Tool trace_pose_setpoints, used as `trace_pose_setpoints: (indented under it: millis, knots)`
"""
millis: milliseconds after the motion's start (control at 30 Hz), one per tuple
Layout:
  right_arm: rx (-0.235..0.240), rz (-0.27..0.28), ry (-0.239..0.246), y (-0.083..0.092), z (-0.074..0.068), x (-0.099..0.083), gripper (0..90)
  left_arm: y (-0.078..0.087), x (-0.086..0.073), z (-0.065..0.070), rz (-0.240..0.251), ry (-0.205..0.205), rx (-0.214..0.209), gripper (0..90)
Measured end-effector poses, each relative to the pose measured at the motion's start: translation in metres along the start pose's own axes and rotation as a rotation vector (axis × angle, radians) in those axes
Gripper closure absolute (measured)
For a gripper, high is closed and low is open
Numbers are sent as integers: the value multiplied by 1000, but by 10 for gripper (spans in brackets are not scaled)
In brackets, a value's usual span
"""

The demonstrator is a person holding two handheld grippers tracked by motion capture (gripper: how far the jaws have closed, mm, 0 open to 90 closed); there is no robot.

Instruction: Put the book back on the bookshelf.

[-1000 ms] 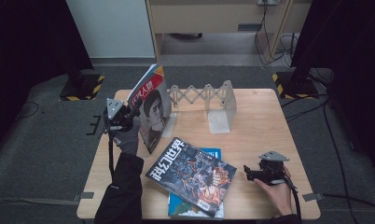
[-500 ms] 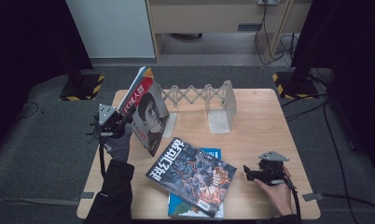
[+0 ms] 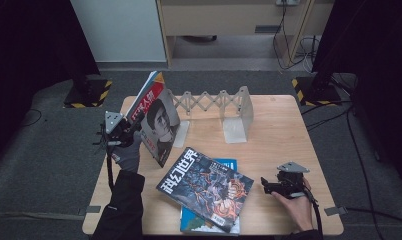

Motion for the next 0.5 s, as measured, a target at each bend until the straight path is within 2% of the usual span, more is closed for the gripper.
trace_pose_setpoints:
  millis: [233, 500]
  knots:
    - [-1, 1, 5, 0, 1, 1, 85, -5, 3, -1, 44, 33, 23, 864]
    - [-2, 2, 13, 0, 0, 1, 86, -10, 0, 2, 52, 20, 39, 862]
Point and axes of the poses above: each handheld gripper's, and its own axes: y roughly backward along the jaws, x roughly out of its top, z roughly to its right, the point moved 2 cm from there along -y, roughly forward along the jaws, and after that the axes turned 14 degrees about -y, right-handed, at the moved point
